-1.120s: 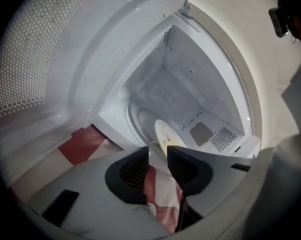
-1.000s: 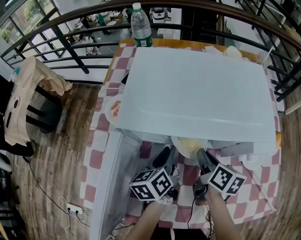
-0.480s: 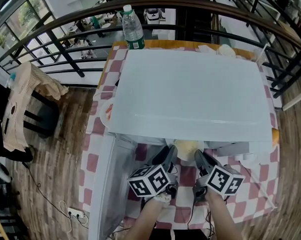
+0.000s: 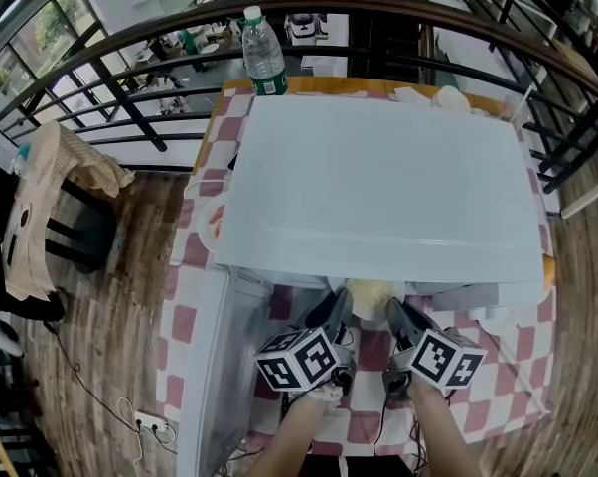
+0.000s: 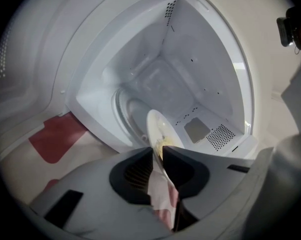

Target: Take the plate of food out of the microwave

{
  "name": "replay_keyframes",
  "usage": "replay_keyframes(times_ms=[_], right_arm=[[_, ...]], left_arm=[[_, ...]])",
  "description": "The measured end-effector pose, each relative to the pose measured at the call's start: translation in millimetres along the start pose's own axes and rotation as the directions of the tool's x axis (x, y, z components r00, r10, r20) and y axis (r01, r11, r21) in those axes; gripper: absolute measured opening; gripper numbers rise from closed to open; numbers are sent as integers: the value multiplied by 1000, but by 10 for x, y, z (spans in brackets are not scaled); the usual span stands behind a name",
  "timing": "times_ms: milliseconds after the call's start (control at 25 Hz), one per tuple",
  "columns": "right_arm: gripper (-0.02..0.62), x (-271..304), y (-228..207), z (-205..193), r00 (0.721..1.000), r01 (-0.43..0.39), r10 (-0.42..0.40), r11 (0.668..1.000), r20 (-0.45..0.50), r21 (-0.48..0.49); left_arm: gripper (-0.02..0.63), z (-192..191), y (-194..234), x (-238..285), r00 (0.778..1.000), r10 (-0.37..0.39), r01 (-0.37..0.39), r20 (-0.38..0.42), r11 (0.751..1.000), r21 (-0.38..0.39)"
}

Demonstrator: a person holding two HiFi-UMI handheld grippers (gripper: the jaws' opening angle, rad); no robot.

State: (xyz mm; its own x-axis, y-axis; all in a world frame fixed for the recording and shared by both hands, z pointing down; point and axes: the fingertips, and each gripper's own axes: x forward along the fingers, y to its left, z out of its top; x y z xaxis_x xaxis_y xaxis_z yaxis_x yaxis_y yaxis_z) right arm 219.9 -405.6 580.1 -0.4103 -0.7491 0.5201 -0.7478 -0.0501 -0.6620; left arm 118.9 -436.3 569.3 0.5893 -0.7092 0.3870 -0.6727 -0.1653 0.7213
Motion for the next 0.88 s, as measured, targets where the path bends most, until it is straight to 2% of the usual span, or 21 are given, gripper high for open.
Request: replay_keyframes(times_ms=[320,880], right_arm=[[55,-55,0,-43,1000,1,-2,1000,8,24],[55,-390,32,-57,998,14,-17,998,55,57]], left_arm=[[67,-75,-1,-79,1000,-18,18,3,999,-42],[67,-156,-295,-266,998,-59,59,-4,998,10]])
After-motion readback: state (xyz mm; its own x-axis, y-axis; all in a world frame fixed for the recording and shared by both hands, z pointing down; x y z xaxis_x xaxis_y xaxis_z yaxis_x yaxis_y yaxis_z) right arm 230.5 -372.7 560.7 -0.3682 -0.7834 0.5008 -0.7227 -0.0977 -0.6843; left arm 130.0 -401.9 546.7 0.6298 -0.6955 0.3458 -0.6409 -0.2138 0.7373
